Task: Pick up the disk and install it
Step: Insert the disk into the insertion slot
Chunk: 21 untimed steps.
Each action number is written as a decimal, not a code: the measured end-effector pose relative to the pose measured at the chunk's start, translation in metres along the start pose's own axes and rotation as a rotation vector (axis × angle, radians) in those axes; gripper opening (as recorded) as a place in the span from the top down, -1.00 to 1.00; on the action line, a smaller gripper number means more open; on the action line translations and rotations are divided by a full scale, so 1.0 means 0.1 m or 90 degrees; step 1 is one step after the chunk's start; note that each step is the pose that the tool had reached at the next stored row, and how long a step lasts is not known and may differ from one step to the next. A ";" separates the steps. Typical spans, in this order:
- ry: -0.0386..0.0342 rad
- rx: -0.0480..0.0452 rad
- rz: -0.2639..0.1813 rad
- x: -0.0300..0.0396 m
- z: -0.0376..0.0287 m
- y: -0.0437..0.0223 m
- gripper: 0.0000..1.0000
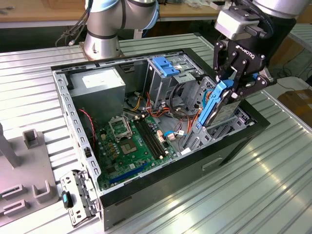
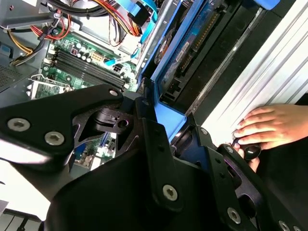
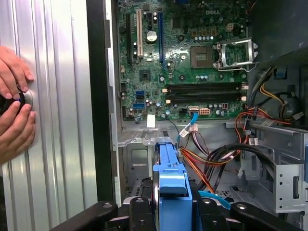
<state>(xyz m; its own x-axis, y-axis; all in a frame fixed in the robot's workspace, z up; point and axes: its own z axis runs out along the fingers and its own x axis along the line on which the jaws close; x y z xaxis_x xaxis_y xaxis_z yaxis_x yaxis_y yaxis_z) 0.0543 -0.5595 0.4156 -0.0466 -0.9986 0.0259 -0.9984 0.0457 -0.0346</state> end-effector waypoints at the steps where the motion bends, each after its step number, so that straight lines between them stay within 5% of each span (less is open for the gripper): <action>1: 0.0000 -0.0001 0.000 0.000 0.023 0.000 0.26; 16: 0.0001 -0.0038 0.000 0.022 0.339 -0.002 0.26; 21: 0.0001 -0.0037 0.000 0.022 0.343 -0.002 0.26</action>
<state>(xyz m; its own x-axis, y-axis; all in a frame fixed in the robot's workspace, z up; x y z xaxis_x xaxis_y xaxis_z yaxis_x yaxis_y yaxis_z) 0.0555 -0.5627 0.3814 -0.0466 -0.9986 0.0260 -0.9985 0.0459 -0.0289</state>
